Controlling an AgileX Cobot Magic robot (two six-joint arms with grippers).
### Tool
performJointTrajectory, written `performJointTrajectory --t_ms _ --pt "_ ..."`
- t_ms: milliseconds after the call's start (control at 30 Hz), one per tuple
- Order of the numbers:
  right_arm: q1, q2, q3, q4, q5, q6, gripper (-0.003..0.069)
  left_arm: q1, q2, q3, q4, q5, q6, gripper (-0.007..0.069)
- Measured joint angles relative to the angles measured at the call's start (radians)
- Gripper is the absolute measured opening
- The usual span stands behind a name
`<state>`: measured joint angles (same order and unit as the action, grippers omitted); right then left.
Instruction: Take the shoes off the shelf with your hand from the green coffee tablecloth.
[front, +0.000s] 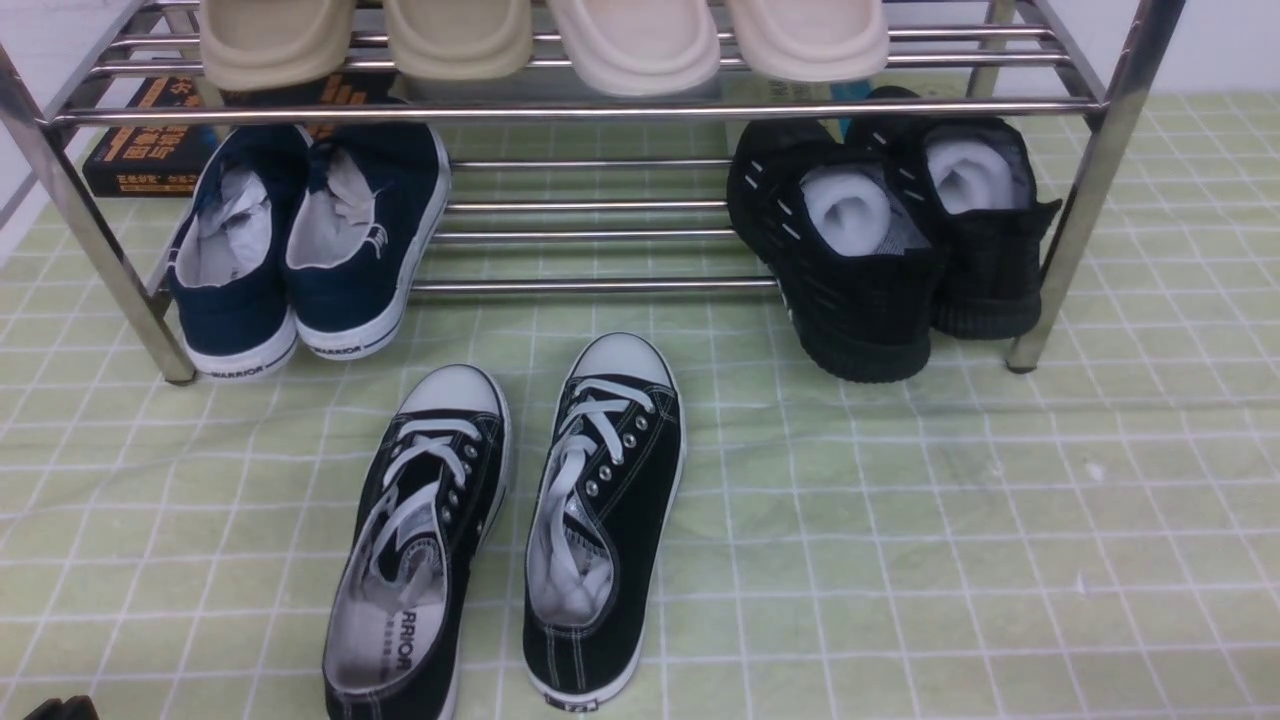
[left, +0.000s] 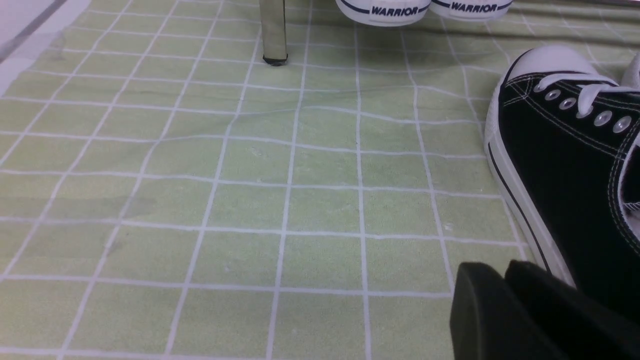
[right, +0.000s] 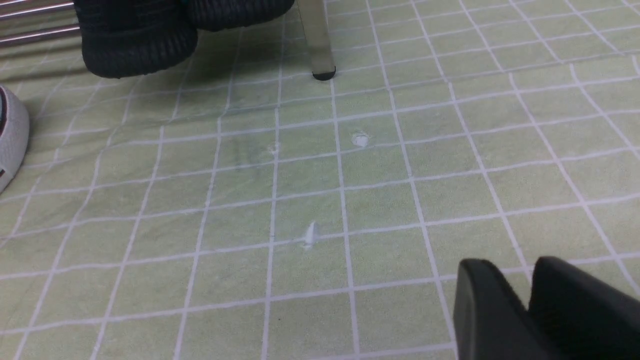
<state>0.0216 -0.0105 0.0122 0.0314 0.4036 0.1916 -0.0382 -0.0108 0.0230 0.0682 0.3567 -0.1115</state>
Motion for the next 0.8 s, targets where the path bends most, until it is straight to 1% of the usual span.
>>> performJointTrajectory --t_ms 800 --pt "0.0 0.0 0.0 0.0 0.0 0.0 0.0192 0.0 0.0 -0.001 0.0 0.003 -0.001 0.011"
